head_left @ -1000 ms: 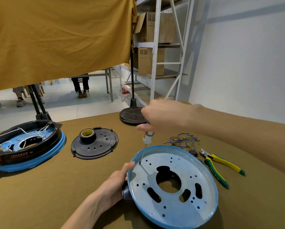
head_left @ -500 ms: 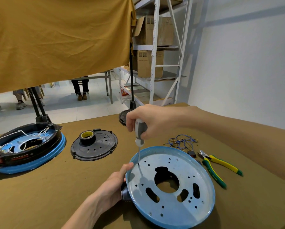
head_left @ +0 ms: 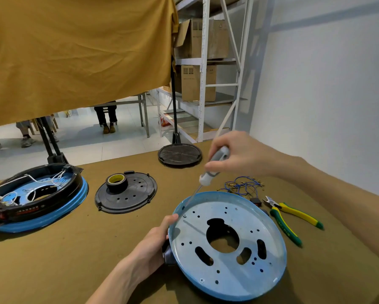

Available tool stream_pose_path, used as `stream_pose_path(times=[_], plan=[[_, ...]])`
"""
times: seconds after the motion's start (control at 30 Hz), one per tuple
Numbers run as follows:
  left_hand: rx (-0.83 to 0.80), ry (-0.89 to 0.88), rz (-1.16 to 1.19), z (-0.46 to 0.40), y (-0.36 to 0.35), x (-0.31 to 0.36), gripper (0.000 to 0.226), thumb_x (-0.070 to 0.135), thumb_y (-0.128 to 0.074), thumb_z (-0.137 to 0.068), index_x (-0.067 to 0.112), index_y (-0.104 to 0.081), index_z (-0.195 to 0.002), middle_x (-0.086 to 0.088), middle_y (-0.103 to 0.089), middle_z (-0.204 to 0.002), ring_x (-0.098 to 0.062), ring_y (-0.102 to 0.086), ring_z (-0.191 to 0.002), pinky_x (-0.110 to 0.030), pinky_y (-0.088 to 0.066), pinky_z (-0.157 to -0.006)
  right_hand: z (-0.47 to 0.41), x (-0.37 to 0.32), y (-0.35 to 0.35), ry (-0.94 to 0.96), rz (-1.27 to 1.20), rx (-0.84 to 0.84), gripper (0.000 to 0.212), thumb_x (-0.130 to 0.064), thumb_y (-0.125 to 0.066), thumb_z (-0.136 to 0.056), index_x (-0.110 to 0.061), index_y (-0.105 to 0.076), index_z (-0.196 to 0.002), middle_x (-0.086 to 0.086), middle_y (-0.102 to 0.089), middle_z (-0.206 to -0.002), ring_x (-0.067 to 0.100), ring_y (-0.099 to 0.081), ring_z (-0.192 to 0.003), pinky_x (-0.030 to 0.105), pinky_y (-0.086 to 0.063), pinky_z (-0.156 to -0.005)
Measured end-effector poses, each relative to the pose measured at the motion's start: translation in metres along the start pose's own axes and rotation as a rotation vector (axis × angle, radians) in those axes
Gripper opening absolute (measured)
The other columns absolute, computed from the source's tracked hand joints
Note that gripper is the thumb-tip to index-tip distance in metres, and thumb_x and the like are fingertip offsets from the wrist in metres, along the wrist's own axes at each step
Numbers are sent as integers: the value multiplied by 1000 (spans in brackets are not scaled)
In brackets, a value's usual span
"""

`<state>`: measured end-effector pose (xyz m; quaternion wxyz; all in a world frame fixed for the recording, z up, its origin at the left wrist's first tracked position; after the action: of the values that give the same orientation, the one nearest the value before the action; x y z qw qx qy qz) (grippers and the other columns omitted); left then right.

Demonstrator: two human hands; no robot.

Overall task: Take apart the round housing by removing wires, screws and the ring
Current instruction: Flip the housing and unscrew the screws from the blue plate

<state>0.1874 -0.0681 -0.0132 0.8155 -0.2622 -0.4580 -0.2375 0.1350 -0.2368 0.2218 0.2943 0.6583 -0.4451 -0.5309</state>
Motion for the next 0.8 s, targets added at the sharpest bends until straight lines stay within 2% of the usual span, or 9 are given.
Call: stream_pose_path(times=[0.07, 0.13, 0.23, 0.3, 0.33, 0.4, 0.5, 0.6, 0.8], plan=[[2, 8, -3, 0, 0, -1, 52, 51, -56, -97, 2, -70, -109, -9, -71, -68, -19, -65, -49, -23, -49, -44, 15, 41, 13, -149, -257, 149, 16, -31, -82, -83, -16, -75, -85, 2, -73, -75, 9, -67, -59, 20, -53, -54], [0, 10, -11, -1, 0, -2, 53, 52, -56, -96, 1, -69, -107, -7, -65, -60, -17, -60, -42, -21, -45, -40, 38, 88, 16, -340, -590, 269, 24, -26, -82, -83, -5, -75, -92, 15, -76, -84, 14, -68, -60, 22, -56, -56], [9, 8, -24, -4, 3, -3, 59, 56, -63, -85, 1, -69, -106, -8, -62, -57, -18, -56, -40, -22, -44, -39, 74, 134, -21, -596, -1201, 191, 40, -19, -77, -80, 6, -67, -110, 26, -73, -95, 21, -69, -68, 26, -60, -58], [8, 15, -15, -3, 6, -3, 66, 59, -67, -73, 2, -70, -104, -12, -65, -62, -20, -59, -43, -24, -47, -41, 90, 153, -44, -684, -1356, 151, 36, -15, -70, -87, 6, -61, -115, 22, -70, -90, 24, -67, -68, 30, -60, -59], [6, 20, -5, -3, 8, -3, 68, 60, -69, -69, 2, -71, -104, -14, -67, -66, -22, -62, -46, -25, -49, -42, 96, 164, -50, -720, -1293, 157, 31, -15, -66, -91, 5, -60, -115, 22, -69, -90, 26, -68, -68, 33, -60, -61], [11, 28, 22, -2, 14, -3, 69, 58, -74, -65, 3, -71, -106, -19, -72, -76, -27, -67, -53, -29, -54, -46, 104, 185, -54, -767, -930, 210, 25, -20, -63, -96, -2, -61, -113, 22, -71, -98, 29, -70, -73, 37, -57, -67], [37, 28, 66, -1, 24, -4, 71, 55, -79, -64, 4, -70, -113, -23, -75, -94, -33, -73, -70, -38, -61, -58, 109, 193, -62, -746, -508, 205, 21, -29, -64, -96, -15, -60, -111, 12, -68, -97, 20, -62, -67, 28, -47, -52], [85, 38, 113, 2, 33, -5, 76, 52, -81, -63, 3, -66, -119, -25, -74, -104, -37, -72, -84, -46, -61, -75, 108, 187, -77, -678, -387, 134, 17, -35, -62, -97, -22, -55, -106, 5, -66, -86, 16, -59, -68, 27, -46, -50], [162, 33, 191, 13, 50, 0, 75, 47, -83, -65, 4, -65, -123, -30, -68, -124, -42, -68, -100, -58, -51, -101, 105, 175, -77, -539, -229, 103, 23, -40, -68, -94, -29, -53, -106, -3, -73, -82, 12, -67, -77, 31, -51, -70]])
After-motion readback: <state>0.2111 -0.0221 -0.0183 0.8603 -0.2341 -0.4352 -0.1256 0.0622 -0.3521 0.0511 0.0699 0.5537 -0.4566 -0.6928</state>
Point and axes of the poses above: each hand's wrist, its own z-axis away from the middle knuckle, its own y-axis out of the back of the hand, x = y × z, the point moved 8 cm from there along -z, towards the middle knuckle
